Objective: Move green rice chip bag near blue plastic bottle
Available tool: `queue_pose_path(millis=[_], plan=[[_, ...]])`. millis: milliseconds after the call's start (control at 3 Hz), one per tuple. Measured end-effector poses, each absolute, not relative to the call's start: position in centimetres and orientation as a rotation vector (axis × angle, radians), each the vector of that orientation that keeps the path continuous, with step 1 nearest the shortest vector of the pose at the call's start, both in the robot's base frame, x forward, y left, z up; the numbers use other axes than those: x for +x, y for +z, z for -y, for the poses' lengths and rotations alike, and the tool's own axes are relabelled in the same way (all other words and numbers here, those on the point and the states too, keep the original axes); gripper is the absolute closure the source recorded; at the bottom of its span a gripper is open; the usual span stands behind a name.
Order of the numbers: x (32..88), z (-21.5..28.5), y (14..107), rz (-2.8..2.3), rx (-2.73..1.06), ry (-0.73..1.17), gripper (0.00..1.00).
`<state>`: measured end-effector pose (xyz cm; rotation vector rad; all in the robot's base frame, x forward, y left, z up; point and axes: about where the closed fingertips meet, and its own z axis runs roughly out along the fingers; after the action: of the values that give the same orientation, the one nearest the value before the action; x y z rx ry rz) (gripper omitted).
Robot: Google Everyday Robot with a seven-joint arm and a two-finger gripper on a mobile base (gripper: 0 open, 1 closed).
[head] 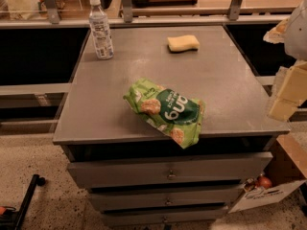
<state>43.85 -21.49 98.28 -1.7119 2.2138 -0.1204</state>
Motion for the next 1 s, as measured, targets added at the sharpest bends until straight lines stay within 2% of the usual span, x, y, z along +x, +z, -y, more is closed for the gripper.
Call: queue_pose_path(millis=[333,1000], plan=[[43.8,21.5,98.3,-2.214,-1.712,-0.121,0.00],[46.1,16.7,96.2,-2.105,-1.715,-0.004,0.00]])
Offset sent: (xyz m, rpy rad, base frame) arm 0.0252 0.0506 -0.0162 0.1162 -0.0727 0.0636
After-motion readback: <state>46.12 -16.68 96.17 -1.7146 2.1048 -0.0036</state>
